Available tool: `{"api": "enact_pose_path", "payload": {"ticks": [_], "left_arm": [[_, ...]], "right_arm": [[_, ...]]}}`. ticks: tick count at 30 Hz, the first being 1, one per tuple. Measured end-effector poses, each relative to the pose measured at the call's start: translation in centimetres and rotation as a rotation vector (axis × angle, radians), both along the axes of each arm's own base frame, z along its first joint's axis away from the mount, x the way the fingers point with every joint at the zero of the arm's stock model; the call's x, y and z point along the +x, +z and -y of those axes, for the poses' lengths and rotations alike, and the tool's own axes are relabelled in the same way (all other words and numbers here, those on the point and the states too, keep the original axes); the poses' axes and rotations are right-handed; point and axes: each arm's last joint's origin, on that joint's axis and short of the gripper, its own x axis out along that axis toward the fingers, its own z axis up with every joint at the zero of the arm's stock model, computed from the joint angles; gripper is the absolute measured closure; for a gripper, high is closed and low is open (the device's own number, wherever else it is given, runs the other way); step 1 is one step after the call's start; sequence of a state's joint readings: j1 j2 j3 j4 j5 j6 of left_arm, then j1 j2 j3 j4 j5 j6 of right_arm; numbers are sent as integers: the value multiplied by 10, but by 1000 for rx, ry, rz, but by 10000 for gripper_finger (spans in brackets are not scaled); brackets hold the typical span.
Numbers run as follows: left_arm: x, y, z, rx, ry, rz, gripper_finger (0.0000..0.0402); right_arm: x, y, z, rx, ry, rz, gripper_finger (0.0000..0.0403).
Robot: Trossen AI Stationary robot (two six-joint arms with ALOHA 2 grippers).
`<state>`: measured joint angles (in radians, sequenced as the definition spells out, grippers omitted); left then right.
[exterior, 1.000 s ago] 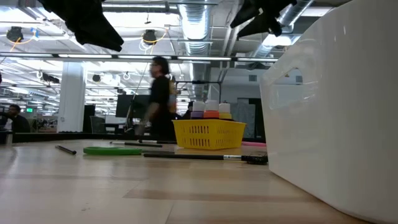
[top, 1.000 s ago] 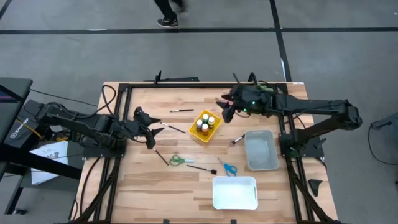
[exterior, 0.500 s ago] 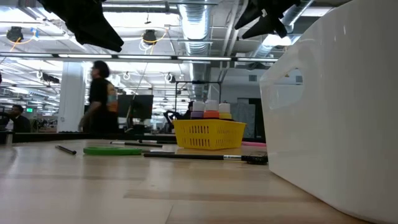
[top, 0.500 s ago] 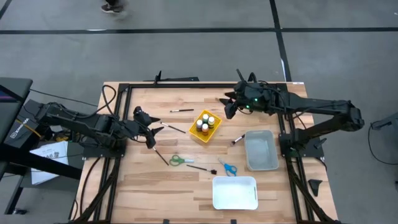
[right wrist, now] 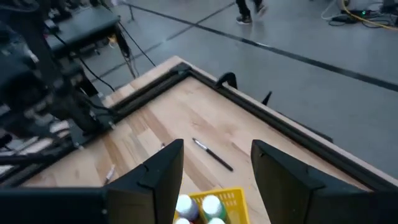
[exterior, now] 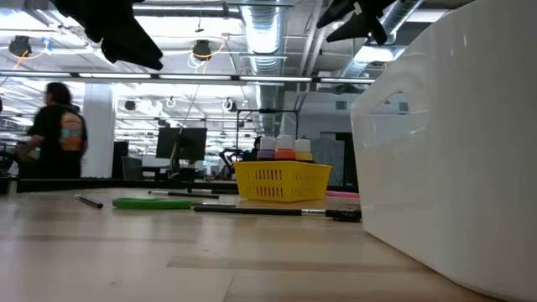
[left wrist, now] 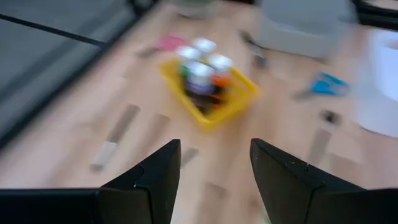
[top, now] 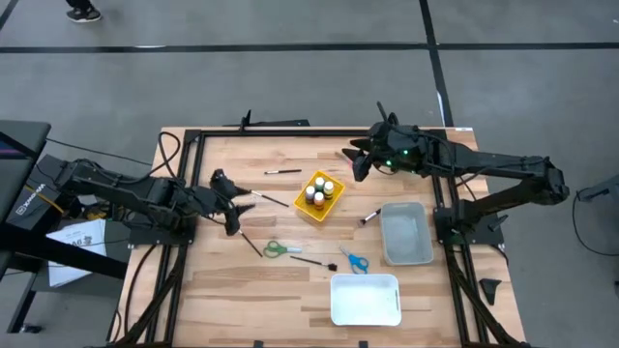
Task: Pick & Place Paint Supplies
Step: Put the bottom left black eyeshadow brush into the gray bin
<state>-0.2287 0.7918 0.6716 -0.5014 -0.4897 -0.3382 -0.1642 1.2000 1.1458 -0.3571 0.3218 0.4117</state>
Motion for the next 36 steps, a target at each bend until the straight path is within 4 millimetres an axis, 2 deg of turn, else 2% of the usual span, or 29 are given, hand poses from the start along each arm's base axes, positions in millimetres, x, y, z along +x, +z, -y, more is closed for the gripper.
{"api": "enact_pose_path", "payload": {"ticks": [5,12,17,22,29,36], "left_arm": [[0,-2,8,-193,-195,-28,215],[0,-2,13,-352,-278,-45,215],[-5,-5,20,-342,-340,-100,215],[-15,-15,24,-328,-366,-249,215],[-18,-18,25,-157,-508,-299,215],[-15,-22,21,-34,-411,-331,215]], "right_arm": [[-1,2,-3,23,64,12,220],[0,2,-8,111,213,39,220],[1,2,-12,164,326,46,220],[1,2,-15,198,416,51,220],[1,2,-15,191,446,48,220],[3,7,-15,173,458,99,220]]}}
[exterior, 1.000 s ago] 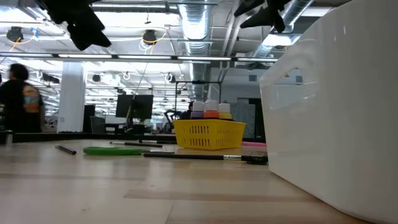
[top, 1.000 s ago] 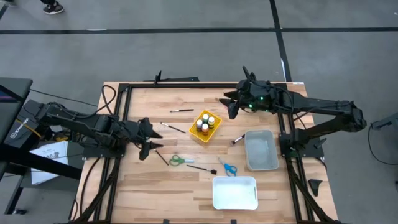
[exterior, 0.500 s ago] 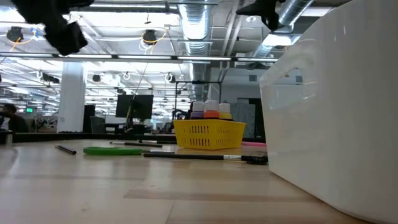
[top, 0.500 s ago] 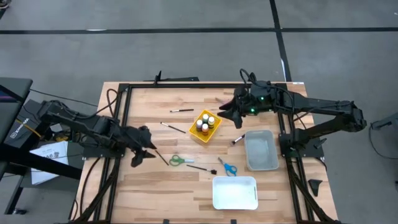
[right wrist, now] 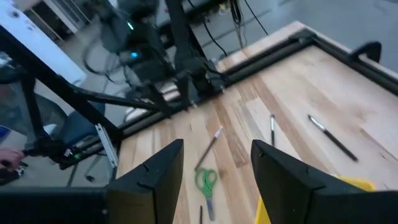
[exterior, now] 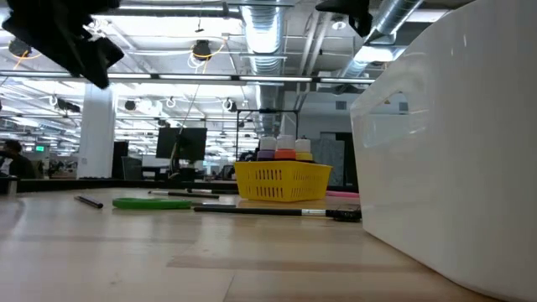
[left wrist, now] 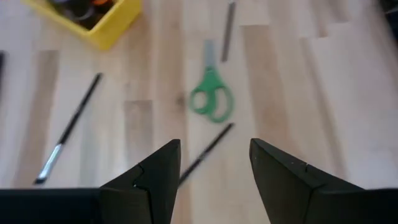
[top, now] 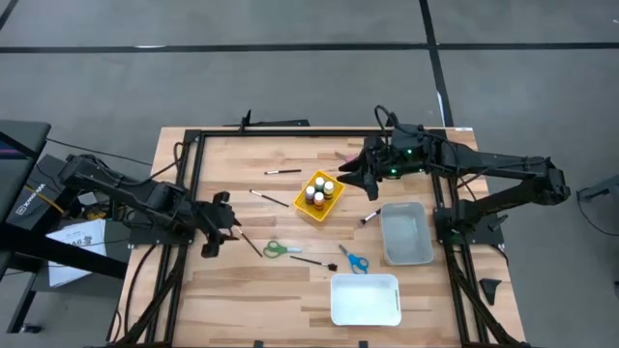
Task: Pick & Place Paint Supplies
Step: Put the bottom left black eyeshadow brush into the gray bin
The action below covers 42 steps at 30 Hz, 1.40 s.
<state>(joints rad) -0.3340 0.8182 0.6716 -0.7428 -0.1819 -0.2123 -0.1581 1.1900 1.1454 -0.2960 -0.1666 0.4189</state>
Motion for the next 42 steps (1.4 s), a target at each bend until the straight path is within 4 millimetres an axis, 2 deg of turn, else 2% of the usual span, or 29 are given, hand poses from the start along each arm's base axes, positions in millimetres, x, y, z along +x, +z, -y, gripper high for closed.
{"api": "enact_pose_path", "payload": {"ticks": [5,16,21,25,27,31,35,42], "left_arm": [[13,-15,1,93,85,-89,215],[48,-69,-5,208,164,-410,215],[54,-79,-14,205,216,-470,215],[56,-80,-26,128,272,-489,215],[54,-80,-33,43,392,-510,215],[45,-82,-44,-257,822,-614,215],[45,-82,-41,-570,1196,-672,215],[48,-82,-39,-633,1578,-514,215]], "right_arm": [[2,6,-3,18,90,66,220],[2,7,-4,66,135,77,220],[2,7,-4,83,133,76,220],[2,7,-4,84,133,75,220],[2,7,-4,84,133,75,220],[2,7,-4,84,132,75,220],[2,7,-4,81,131,76,222],[1,7,-2,74,122,77,223]]}}
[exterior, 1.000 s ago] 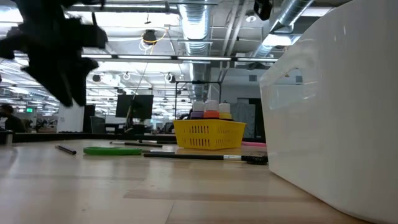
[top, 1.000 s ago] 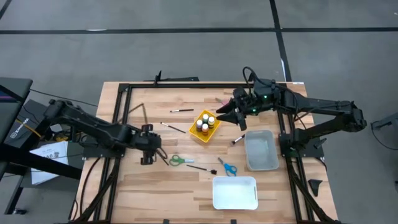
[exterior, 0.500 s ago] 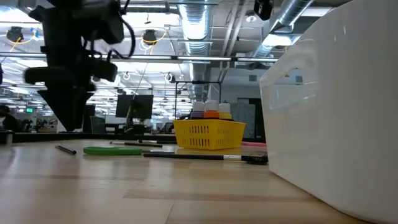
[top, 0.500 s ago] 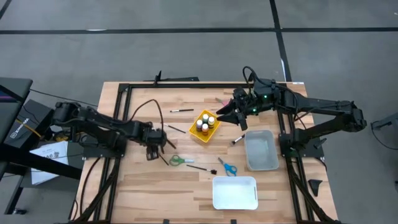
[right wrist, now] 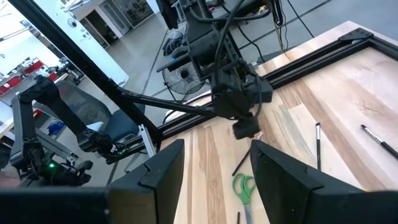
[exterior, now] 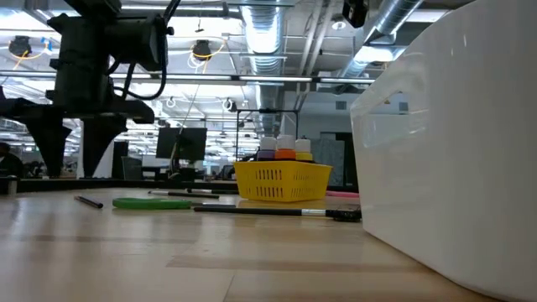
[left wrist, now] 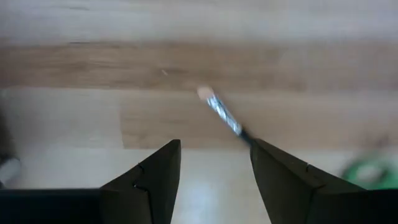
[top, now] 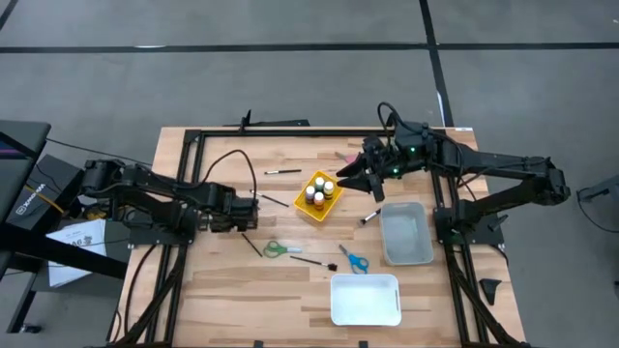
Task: Pick & Place Paint Supplies
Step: Put the bottom left black eyeshadow brush into the gray bin
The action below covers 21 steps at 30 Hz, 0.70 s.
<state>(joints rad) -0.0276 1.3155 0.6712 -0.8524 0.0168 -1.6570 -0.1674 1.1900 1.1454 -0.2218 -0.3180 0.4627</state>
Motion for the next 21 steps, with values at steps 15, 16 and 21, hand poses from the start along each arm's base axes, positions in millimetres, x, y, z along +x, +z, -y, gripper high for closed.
{"api": "enact_pose_path", "payload": {"ticks": [15,16,21], "left_arm": [[3,-12,-3,94,537,-56,215],[4,-14,-3,92,549,-57,215],[14,-22,-2,66,580,-23,215]], "right_arm": [[0,0,1,-24,17,5,223],[0,0,1,-22,22,6,223],[0,0,1,-21,26,5,223]]}}
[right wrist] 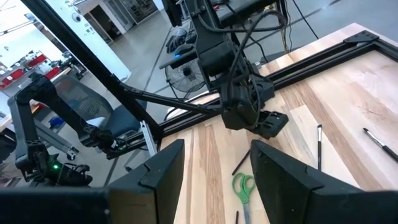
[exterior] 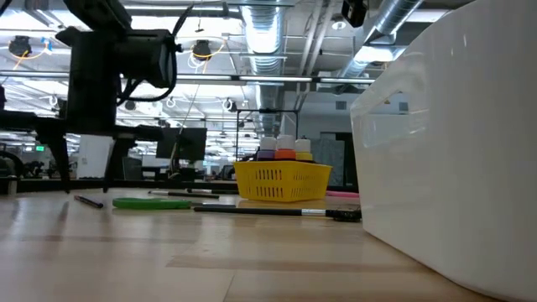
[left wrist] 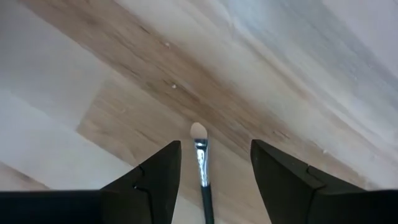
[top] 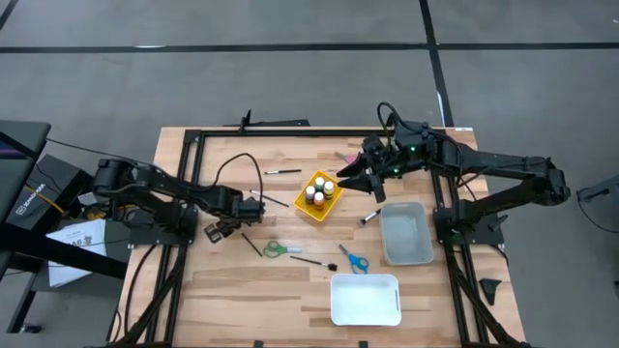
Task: Pick & Place Paint Supplies
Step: Put the bottom left black eyeshadow brush into the gray bin
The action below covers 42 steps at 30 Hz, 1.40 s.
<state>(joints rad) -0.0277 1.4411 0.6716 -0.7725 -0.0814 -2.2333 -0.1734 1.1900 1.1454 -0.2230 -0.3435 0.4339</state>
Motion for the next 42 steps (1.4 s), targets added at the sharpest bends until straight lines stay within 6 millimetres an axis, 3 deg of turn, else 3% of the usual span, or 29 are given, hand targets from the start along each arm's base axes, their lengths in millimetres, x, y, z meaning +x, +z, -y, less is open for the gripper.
{"api": "enact_pose_path", "payload": {"ticks": [15,33,42], "left_arm": [[1,-7,-1,17,64,-38,220],[-1,-7,-2,74,23,-62,391],[-1,-6,-3,97,-21,-63,400]], "right_arm": [[0,0,0,1,4,0,223],[0,0,0,2,5,-1,223],[0,0,0,2,4,-1,223]]}}
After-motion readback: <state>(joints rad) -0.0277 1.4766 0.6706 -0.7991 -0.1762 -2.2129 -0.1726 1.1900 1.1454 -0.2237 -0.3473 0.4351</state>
